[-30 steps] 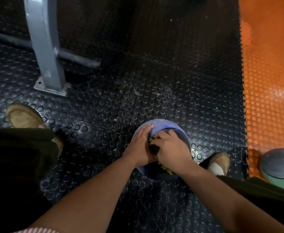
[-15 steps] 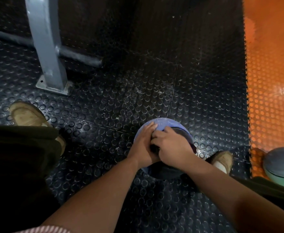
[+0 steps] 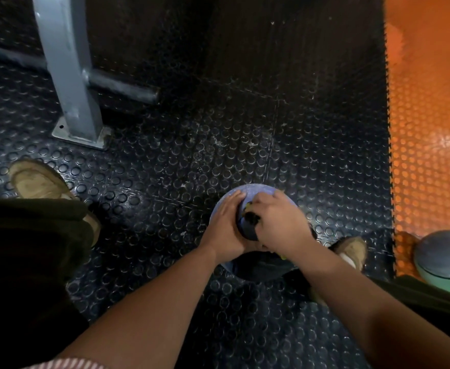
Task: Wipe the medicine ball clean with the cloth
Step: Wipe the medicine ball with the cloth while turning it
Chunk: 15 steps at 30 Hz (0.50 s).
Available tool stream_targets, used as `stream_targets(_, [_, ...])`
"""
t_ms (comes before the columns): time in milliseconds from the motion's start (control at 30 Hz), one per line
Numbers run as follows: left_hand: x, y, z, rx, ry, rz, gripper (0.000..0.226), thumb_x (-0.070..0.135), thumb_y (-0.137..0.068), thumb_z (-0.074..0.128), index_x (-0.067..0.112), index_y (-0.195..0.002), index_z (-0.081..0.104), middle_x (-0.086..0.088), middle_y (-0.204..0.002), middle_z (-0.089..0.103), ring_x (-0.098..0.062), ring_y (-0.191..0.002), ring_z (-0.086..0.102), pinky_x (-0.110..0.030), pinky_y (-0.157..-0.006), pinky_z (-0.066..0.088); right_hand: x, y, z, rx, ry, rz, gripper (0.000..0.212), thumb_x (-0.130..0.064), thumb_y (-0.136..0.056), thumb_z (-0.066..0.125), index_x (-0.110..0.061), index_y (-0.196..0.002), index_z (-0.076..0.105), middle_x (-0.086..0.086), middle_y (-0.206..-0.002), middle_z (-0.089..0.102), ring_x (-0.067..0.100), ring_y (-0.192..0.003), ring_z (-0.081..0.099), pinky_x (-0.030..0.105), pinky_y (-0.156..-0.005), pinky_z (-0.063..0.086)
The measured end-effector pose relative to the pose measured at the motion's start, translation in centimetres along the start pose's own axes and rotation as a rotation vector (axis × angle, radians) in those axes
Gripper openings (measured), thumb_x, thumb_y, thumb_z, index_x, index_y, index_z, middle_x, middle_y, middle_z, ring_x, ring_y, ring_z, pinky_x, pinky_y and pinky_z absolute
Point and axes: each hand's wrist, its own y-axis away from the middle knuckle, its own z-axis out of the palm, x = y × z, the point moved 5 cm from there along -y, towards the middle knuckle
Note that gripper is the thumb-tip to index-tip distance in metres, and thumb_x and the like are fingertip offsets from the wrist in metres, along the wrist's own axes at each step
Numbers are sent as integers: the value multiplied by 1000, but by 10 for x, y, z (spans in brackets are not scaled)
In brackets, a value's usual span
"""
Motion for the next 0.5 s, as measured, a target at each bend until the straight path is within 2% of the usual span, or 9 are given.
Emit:
stream_targets(67, [-4,3,2,9,-4,13,121,63,-54,75,16,-151,22,1,-159,19,-13,-148,16,-37,-121,18,-19,3,3,-57,34,-98,36,-11,-86,47,-20,-117,63,-3,-119,51,24,-105,41,38,-75,46])
stream_targets(133, [-6,4,3,10,-16,6,124,61,-51,80,18,-151,22,4,-159,18,-11,-147,16,-34,-121,18,-15,2,0,-98,84,-108,38,-13,-88,46,-23,-122,60,-6,-122,50,23,-109,39,33,-71,42])
stream_targets(233, [-2,0,2,-20,9,-3,121,42,-56,93,26,-152,20,10,-159,15,-9,-146,15,-25,-117,16,26,-6,-10,-9,-12,133,38,-13,-85,46,-22,-120,61,-4,-117,54,23,-109,40,32,-75,43])
stream_targets(300, [0,-3,2,-38,4,6,117,41,-62,90,29,-153,17,11,-160,10,-7,-146,12,-27,-116,16,49,-8,-13,40,-74,290,37,-10,-85,46,-17,-117,62,0,-114,54,25,-107,40,36,-77,45])
stream_targets(333, [0,-4,2,-44,3,7,117,41,-62,90,29,-153,16,11,-161,9,-7,-146,12,-28,-117,16,49,-8,-12,44,-74,308,36,-10,-85,46,-15,-117,63,0,-114,54,25,-107,40,37,-77,45])
stream_targets(433, [-5,-2,0,-15,25,-9,119,37,-59,92,24,-152,19,8,-160,14,-9,-145,16,-24,-117,17,19,-7,-5,27,-19,196,38,-11,-87,46,-19,-121,61,-2,-120,53,25,-113,41,36,-81,47])
stream_targets(500, [-10,3,0,24,45,-7,122,45,-54,92,19,-151,22,4,-159,18,-11,-146,19,-30,-119,20,-6,-5,4,-11,-2,89,34,-13,-89,45,-21,-118,61,-3,-120,51,27,-116,41,37,-82,49])
